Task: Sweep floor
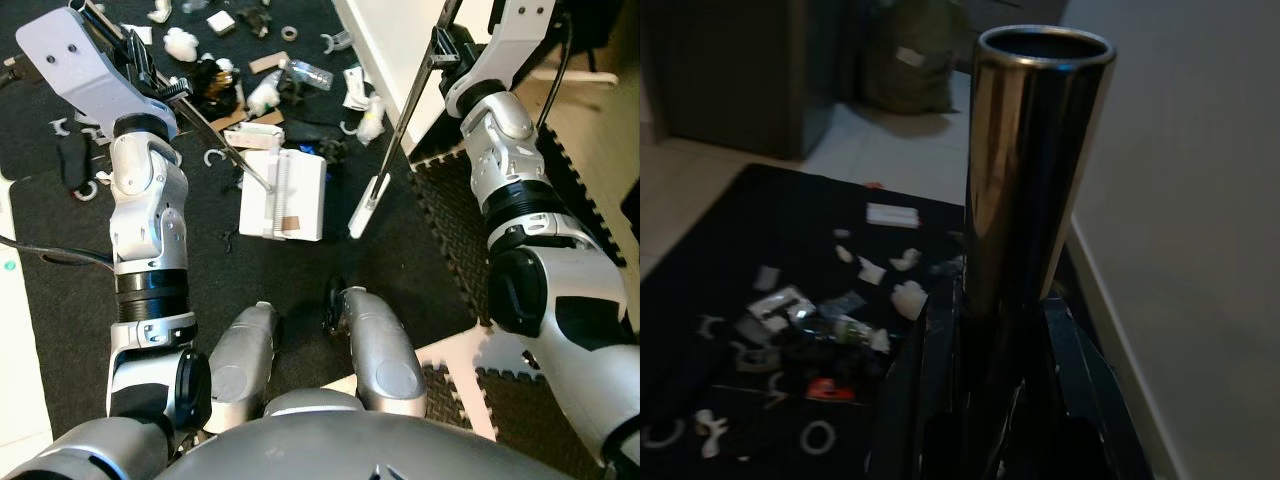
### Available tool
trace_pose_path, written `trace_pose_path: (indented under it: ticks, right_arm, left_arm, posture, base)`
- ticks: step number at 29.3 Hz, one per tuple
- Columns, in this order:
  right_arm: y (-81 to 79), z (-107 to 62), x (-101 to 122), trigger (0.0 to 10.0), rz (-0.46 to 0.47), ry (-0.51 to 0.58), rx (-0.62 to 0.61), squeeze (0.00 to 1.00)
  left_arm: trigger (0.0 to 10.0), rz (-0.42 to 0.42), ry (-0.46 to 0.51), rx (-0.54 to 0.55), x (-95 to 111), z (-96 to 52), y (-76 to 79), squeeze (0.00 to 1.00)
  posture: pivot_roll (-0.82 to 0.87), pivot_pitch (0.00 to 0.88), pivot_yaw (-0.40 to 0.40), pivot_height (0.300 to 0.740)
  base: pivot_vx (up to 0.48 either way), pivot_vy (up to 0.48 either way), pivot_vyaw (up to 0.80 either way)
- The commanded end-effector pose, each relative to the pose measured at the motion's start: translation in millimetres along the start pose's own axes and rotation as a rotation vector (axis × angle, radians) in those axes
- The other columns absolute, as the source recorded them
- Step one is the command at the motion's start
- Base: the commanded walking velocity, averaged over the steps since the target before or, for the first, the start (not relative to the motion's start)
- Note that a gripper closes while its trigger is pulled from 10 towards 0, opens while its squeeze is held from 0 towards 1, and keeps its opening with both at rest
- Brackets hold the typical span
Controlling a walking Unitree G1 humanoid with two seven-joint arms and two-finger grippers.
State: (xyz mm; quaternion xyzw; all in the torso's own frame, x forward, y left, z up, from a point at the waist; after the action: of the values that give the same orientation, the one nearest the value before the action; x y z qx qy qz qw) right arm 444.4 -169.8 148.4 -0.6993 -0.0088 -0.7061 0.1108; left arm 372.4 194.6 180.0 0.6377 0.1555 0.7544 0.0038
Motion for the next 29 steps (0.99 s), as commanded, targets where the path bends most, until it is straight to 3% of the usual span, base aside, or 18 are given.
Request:
trace_pose_path:
  ticks: [1, 29]
  right_arm:
    - [-1.2, 2.9, 11.9, 10.0, -0.006, 0.045, 0.005, 0.00]
    - [-1.1, 2.3, 8.4, 10.0, 0.007, 0.035, 0.007, 0.00]
  left_arm:
    - [10.0, -0.008, 0.038, -0.017, 11.0, 0.8, 3.9, 0.00]
    - [10.0, -0.005, 0.028, -0.013, 8.6, 0.8, 5.3, 0.00]
  posture:
    - [0.03, 0.082, -0.027, 0.740]
    - [0.04, 0.085, -0.026, 0.740]
  base:
    - [0.000, 0.000, 0.80]
    - [0.000, 0.000, 0.80]
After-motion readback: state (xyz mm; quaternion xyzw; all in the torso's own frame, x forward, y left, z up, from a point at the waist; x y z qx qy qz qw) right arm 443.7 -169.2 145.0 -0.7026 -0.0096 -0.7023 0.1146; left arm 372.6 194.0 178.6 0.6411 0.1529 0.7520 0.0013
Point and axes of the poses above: a point about 5 cm out from each wrist's last joint towards the gripper, its own z axis pointing out of the wrist towards the gripper, its own x axis along the axis of the wrist's last joint, y = z × x, the point moved 6 cm from there along z, pointing out of the wrist towards the gripper, and after that the axes turned 1 degree about z, right-handed, at the moved point
